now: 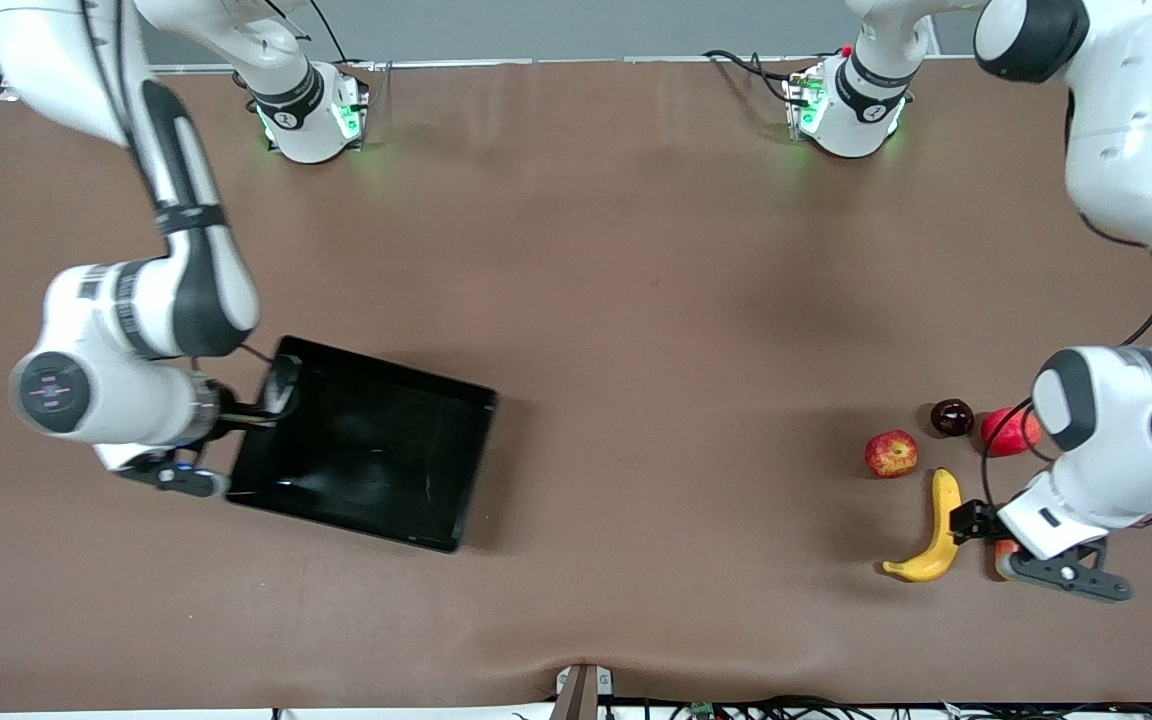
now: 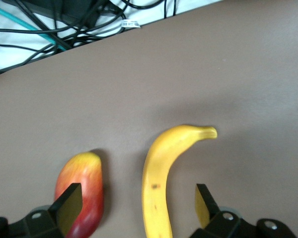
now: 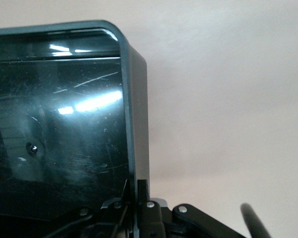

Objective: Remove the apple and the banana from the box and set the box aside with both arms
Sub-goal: 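Lower the banana by the fruits while the right gripper drags the tray, then open both grippers and withdraw them from the banana and tray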

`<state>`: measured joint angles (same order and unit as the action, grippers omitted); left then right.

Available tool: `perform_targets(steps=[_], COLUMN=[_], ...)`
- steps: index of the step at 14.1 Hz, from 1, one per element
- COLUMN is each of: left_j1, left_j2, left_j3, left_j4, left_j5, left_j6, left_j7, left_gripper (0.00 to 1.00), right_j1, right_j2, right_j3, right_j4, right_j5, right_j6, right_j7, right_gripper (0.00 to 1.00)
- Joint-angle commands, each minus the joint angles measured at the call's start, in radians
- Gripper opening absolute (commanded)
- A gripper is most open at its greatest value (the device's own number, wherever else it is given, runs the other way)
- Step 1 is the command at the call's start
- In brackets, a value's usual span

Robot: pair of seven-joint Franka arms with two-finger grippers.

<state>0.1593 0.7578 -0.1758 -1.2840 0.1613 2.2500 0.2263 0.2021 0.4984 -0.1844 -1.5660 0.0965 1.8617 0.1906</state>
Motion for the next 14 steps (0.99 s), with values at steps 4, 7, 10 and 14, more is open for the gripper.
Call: perform_targets(steps=[4,7,10,14], left_j1=[0.006,0.0,0.006,0.009], left_j2=[-0.243,-0.381,-0.468,-0.558], left_j3=[-0.005,-0.008,-0.025,-0.027], left_j4=[-0.107,-0.23,-0.273,-0.278], left_j5=[-0.02,-0.02,-0.02,-0.032], left_j6=[-0.219,-0.222,-0.271,-0.4], left_j7=[-0.067,-0.163,-0.18,-0.182], left_gripper=[1.0,1.0,1.0,1.0], right_j1=[-0.298,-0.366,-0.408,-0.432], right_j2=[-0.037,-0.028,-0.002,0.023], right_j3=[0.023,0.025,0.025,0.028], right_j4=[-0.149,-0.209,-0.21,-0.215], right_j5=[0.011,0.026,0.046,0.066], right_j6=[0.149,0.26,0.278,0.291], right_j7=[-0.495,-0.603,-0.64,-0.643], right_gripper=[0.0,0.0,0.0,0.09])
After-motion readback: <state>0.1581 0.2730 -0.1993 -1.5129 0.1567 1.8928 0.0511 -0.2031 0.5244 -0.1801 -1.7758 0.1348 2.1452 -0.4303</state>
